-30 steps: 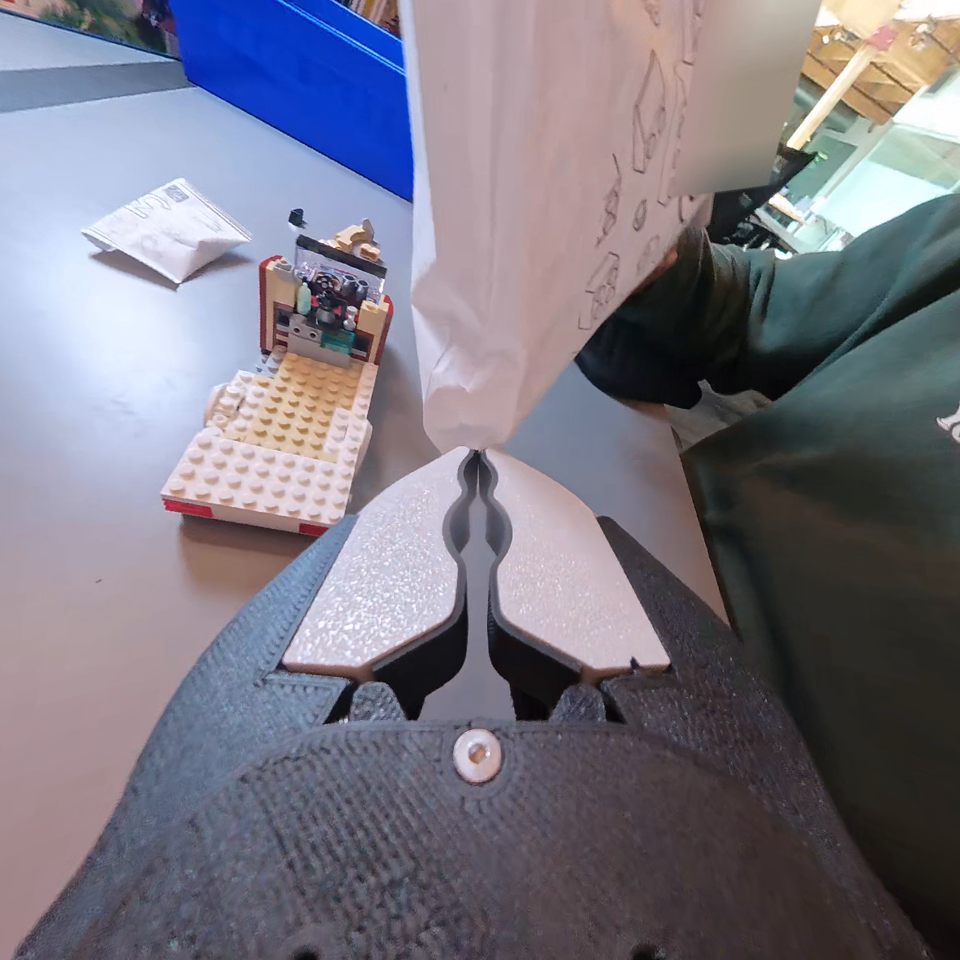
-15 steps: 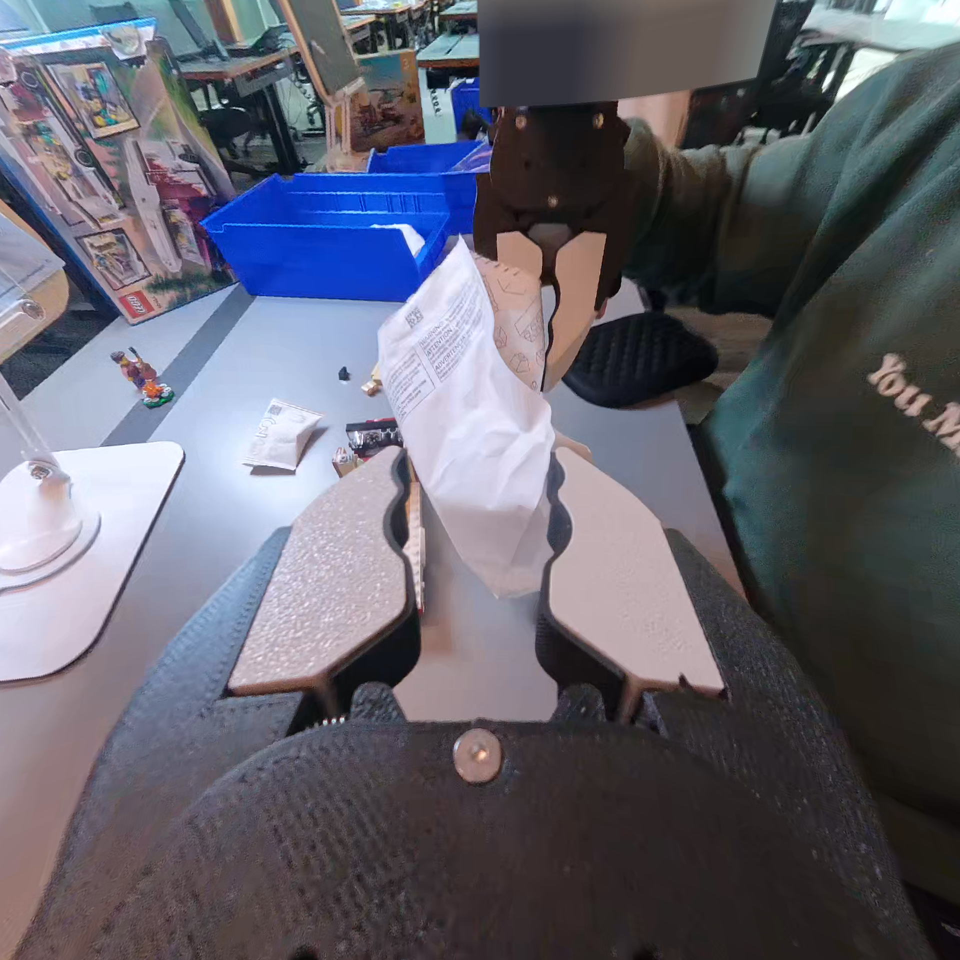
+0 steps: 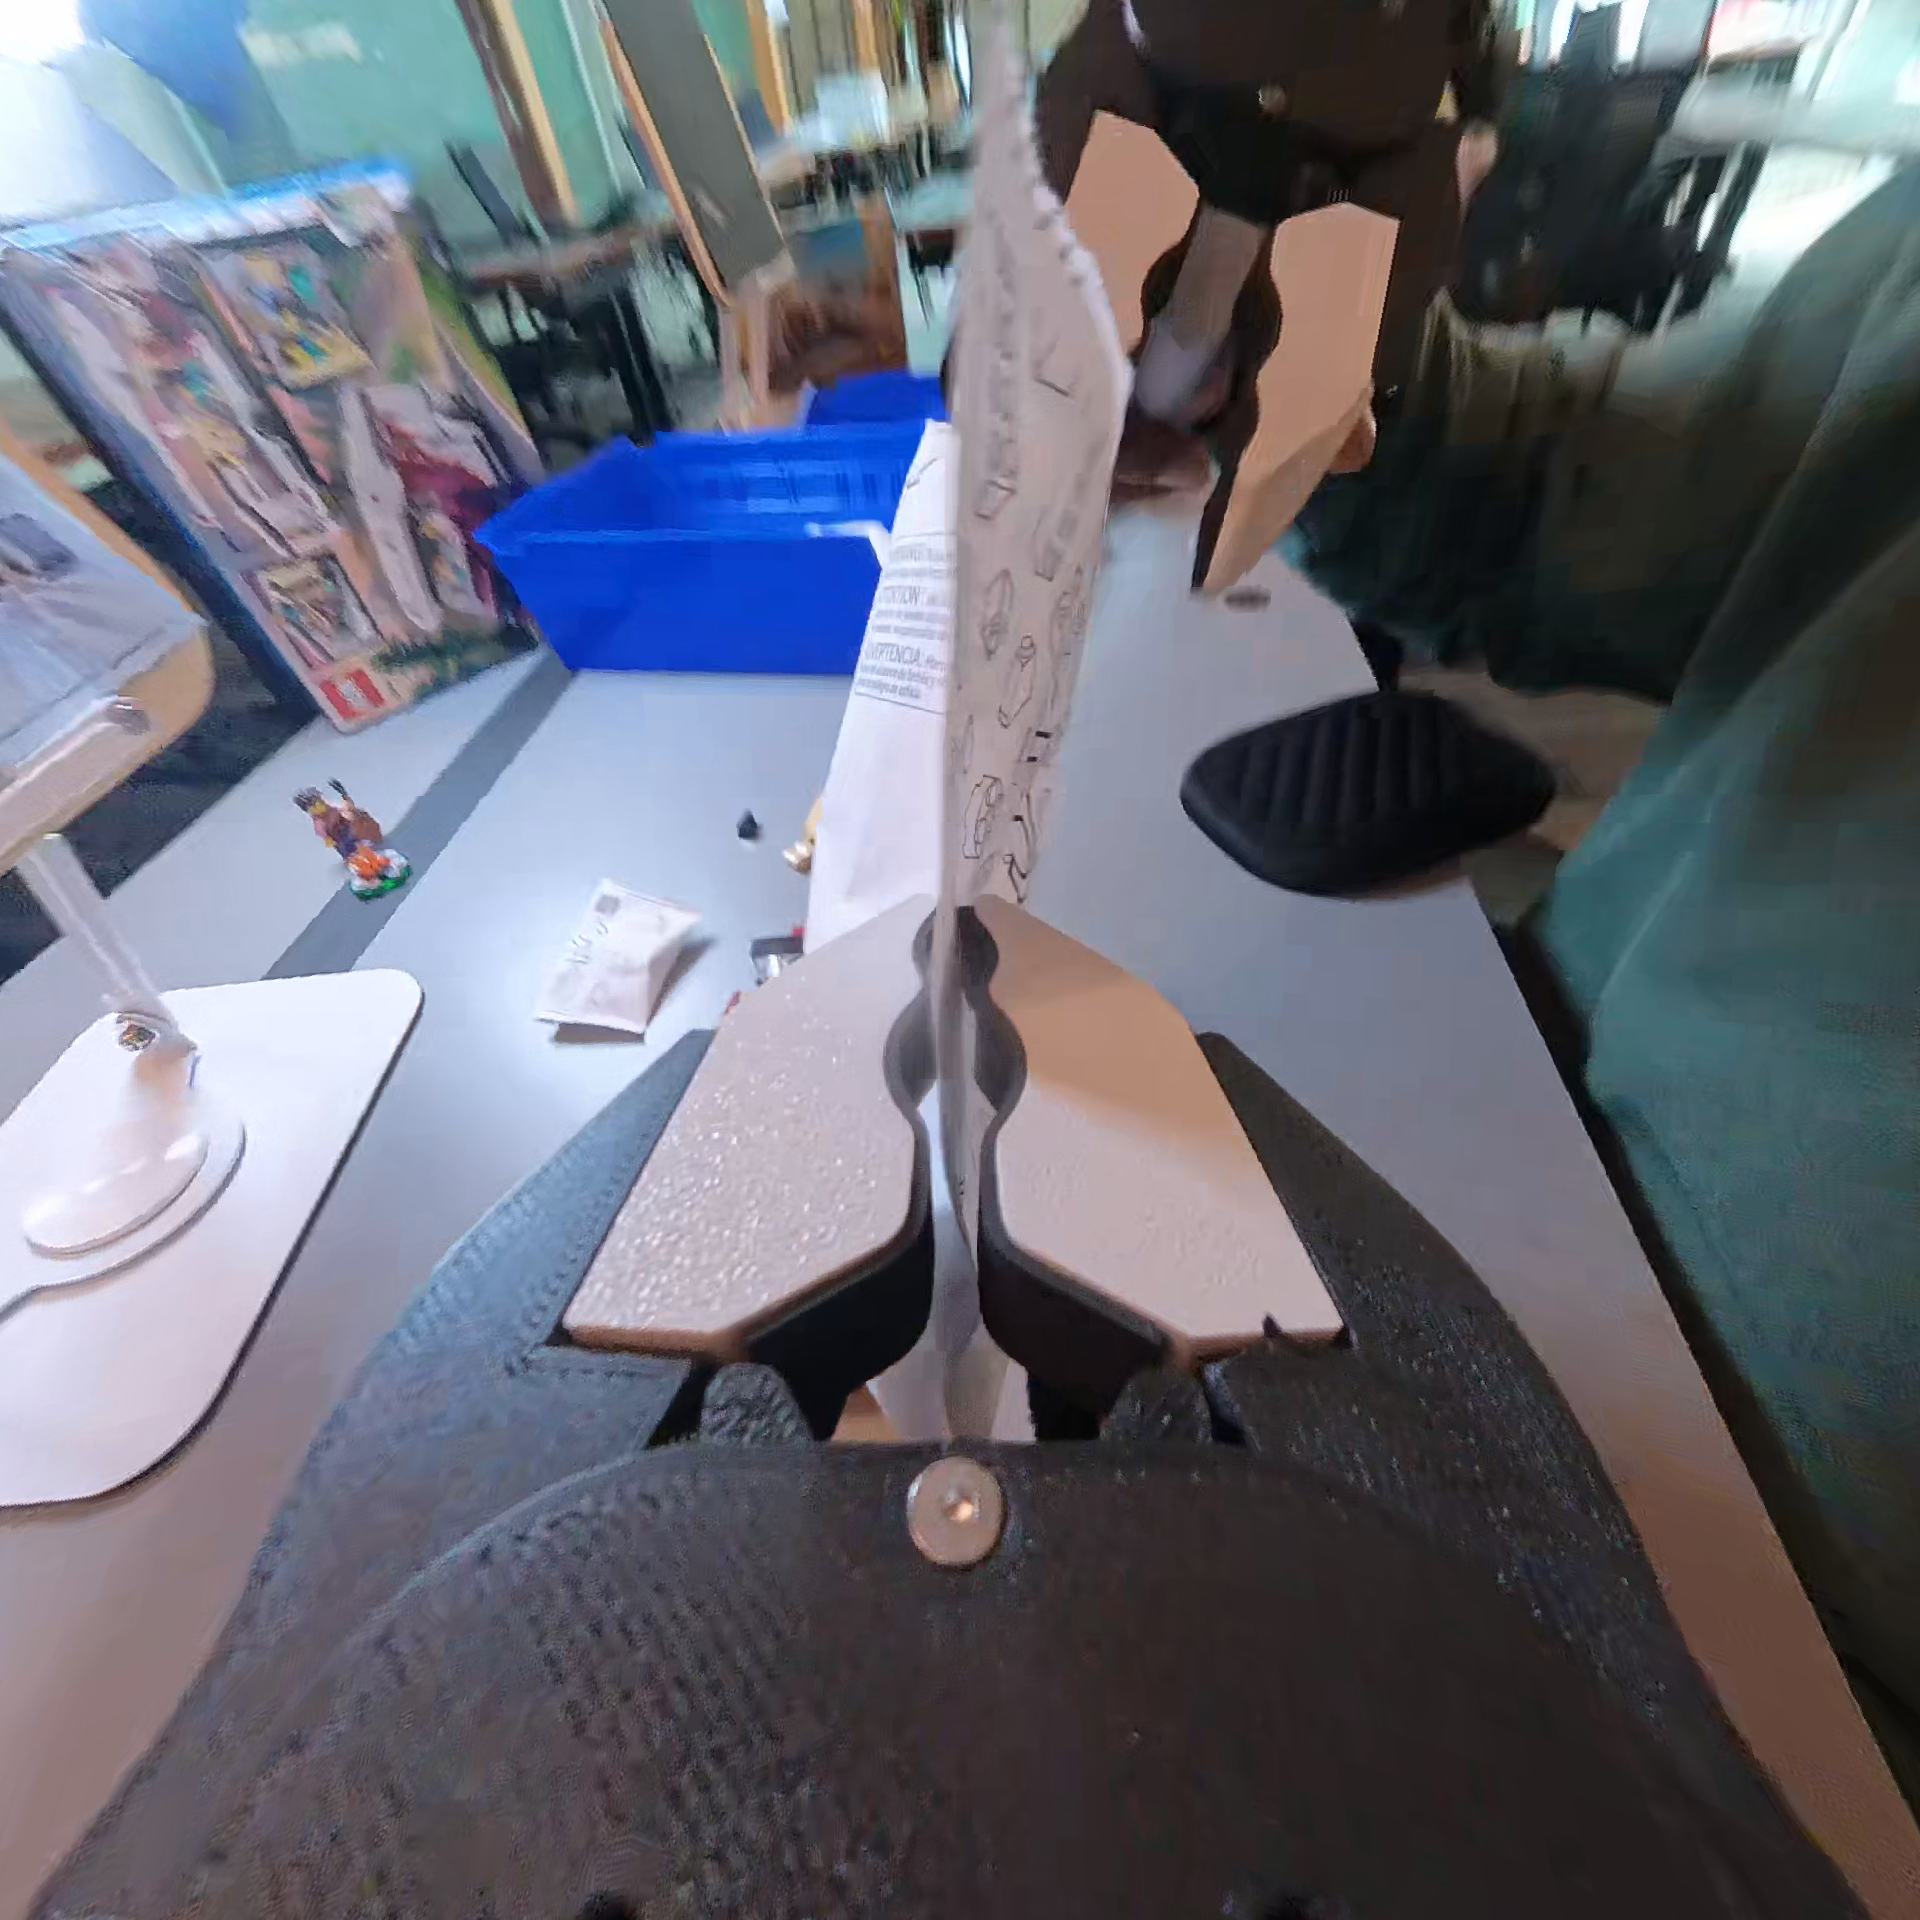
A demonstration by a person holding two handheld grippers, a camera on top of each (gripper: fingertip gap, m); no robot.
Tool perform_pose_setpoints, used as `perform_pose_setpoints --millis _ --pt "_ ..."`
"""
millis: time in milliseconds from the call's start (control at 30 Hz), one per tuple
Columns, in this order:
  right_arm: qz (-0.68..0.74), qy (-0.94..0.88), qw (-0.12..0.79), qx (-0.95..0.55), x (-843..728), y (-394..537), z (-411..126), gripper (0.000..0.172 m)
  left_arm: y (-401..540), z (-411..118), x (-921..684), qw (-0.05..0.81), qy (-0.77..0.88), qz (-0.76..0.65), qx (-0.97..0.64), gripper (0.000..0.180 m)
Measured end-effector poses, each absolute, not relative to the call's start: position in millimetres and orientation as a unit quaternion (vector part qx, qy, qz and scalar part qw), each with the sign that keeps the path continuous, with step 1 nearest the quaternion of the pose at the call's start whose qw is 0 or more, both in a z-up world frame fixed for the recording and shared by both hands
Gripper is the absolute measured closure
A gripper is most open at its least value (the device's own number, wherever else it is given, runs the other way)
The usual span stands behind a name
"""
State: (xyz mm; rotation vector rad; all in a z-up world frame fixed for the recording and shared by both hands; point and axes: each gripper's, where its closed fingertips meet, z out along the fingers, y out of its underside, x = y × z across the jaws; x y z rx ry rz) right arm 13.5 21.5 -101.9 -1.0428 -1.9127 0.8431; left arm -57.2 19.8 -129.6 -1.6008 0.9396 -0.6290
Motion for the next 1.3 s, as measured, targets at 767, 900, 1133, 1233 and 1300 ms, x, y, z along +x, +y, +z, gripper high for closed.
perform_pose_setpoints --millis 767,900,1133,1233,1300 --pt "0.469 -0.655 0.307 -0.507 23.1 58.3 -201.2 0.172 1.5 -200.3 -107.0 0.583 0.321 -0.288 -0.689 0.18" --pt "0.447 -0.675 0.299 -0.506 13.6 49.3 -216.2 0.172 3.6 -209.1 -85.6 0.561 0.347 -0.273 -0.7 0.18" --pt "0.394 -0.714 0.298 -0.497 -2.9 37.7 -244.4 0.171 5.9 -221.8 -52.1 0.538 0.385 -0.246 -0.708 0.18" --pt "0.398 -0.689 0.329 -0.508 15.4 58.8 -233.1 0.172 2.3 -213.1 -80.7 0.565 0.352 -0.25 -0.703 0.18" --pt "0.404 -0.677 0.343 -0.511 22.0 66.0 -231.2 0.172 -1.0 -213.8 -83.7 0.564 0.354 -0.261 -0.698 0.18"
